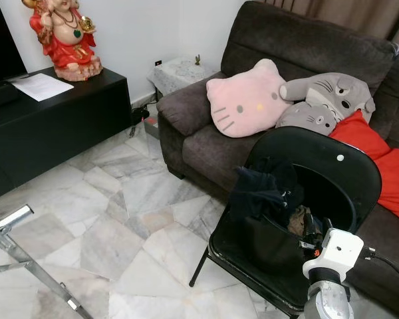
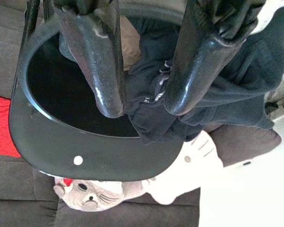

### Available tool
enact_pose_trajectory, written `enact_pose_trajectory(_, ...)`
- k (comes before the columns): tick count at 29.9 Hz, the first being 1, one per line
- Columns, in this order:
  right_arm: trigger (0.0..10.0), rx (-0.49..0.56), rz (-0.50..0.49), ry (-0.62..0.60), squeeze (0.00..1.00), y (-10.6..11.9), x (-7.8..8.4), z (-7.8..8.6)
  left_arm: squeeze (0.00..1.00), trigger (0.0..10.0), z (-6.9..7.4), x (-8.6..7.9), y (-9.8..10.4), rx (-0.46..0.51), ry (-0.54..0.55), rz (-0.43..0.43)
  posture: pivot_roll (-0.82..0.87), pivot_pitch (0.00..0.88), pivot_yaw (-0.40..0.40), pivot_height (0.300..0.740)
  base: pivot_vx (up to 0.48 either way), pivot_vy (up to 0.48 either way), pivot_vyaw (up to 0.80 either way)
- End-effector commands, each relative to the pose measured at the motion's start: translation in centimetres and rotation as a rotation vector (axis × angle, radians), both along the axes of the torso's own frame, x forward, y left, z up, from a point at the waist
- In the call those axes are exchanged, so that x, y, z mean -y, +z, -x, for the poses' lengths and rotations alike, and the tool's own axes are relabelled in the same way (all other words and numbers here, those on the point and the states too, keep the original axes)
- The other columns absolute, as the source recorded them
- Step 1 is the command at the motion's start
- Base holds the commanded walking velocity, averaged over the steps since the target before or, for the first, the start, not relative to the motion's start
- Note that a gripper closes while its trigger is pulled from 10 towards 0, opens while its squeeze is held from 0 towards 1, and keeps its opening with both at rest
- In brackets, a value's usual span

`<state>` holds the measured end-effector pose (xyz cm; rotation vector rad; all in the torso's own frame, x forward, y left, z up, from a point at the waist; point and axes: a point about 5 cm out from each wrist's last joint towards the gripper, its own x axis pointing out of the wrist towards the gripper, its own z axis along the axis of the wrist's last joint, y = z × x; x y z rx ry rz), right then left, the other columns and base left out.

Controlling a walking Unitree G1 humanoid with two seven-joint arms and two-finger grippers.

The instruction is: Hang hanger

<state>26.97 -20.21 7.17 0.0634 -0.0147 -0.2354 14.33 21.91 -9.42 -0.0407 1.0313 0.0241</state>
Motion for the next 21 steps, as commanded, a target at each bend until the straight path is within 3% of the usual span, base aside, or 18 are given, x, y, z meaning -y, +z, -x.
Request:
enact_pose_trajectory(1,10.0,0.011,0.015,0.011,0.0,0.6,0.0,-0.3,0.0,10.0,0.9,0.2,-0.4,-0.029,-0.003,0.002,-0.15,0.073,-0.045,0.74,0.345,0.0,0.0)
enact_pose_trajectory(10,10.0,0.029,0.052,0.042,0.0,1.0,-0.1,-0.7,0.0,10.0,1.4,-0.3,-0.4,-0.033,-0.001,-0.006,-0.15,0.079,-0.043,0.74,0.343,0.0,0.0)
enact_pose_trajectory(17,10.0,0.05,0.058,0.094,0.0,1.5,-0.5,-1.0,0.0,10.0,0.9,0.5,-0.4,-0.022,-0.008,0.0,-0.15,0.083,-0.043,0.74,0.0,0.0,0.0)
enact_pose_trajectory(18,10.0,0.053,0.055,0.103,0.07,1.5,-0.5,-1.0,0.0,10.0,0.8,0.8,-0.4,-0.022,-0.011,0.002,-0.15,0.084,-0.043,0.74,0.0,0.0,0.0)
enact_pose_trajectory(19,10.0,0.056,0.054,0.108,0.07,1.6,-0.6,-0.9,0.0,10.0,0.7,1.0,-0.5,-0.021,-0.012,0.004,-0.15,0.084,-0.043,0.74,0.0,0.0,0.0)
enact_pose_trajectory(20,10.0,0.058,0.05,0.117,0.94,1.6,-0.7,-0.9,0.0,10.0,0.7,1.3,-0.5,-0.021,-0.014,0.007,-0.15,0.085,-0.043,0.74,0.0,0.0,0.0)
enact_pose_trajectory(21,10.0,0.06,0.048,0.123,1.0,1.7,-0.7,-0.8,0.0,10.0,0.7,1.5,-0.5,-0.021,-0.016,0.009,-0.15,0.085,-0.043,0.74,0.0,0.0,0.0)
